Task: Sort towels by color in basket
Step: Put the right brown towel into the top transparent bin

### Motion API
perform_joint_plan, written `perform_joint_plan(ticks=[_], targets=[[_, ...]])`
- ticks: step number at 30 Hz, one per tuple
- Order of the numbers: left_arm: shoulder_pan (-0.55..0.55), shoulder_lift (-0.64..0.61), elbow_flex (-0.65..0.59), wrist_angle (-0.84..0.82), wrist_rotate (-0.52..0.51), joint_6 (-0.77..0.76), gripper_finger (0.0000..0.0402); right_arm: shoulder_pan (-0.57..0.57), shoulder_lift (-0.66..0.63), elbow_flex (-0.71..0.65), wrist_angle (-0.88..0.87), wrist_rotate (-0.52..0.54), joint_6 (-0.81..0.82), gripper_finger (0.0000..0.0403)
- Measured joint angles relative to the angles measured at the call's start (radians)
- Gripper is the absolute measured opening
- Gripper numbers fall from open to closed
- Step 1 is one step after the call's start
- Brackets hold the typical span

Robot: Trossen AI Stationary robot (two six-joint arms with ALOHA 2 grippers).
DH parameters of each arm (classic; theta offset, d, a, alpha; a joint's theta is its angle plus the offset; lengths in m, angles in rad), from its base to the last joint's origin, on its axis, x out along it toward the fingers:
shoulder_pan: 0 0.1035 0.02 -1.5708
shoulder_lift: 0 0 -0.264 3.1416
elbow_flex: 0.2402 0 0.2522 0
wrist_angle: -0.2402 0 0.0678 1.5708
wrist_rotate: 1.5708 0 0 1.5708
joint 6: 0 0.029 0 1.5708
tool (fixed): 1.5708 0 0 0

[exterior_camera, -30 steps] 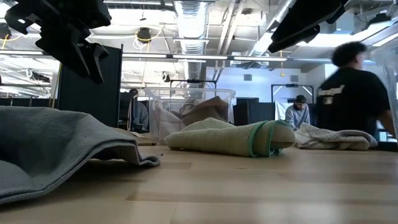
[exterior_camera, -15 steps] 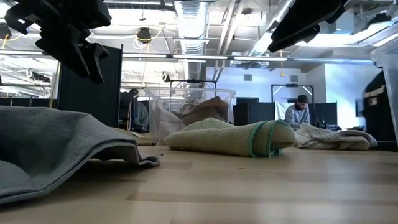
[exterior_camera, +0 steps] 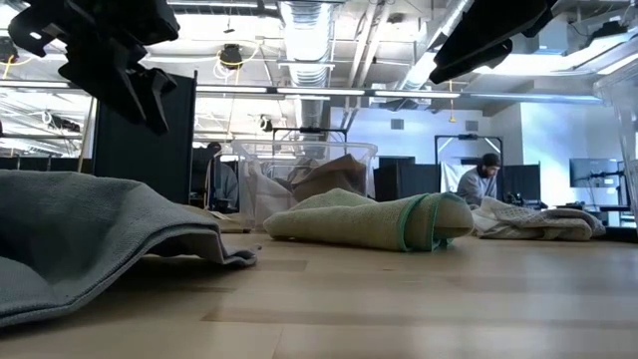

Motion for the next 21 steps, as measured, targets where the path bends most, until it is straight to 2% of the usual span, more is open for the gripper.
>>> perform_joint_plan(ticks=[11, 16, 21], targets=[[0.0, 0.003, 0.0, 0.006, 0.009, -0.001, 0.0175, 0.0, 0.0, 0.0, 0.008, 0.0, -0.008, 0.0179], [-0.036, 0.003, -0.029, 0.075, 0.151, -0.042, 0.0175, 0.0, 0.0, 0.0, 0.009, 0.0, -0.007, 0.0179], [-0.127, 0.003, -0.096, 0.146, 0.167, -0.09, 0.0175, 0.0, 0.0, 0.0, 0.01, 0.0, -0.007, 0.0179]])
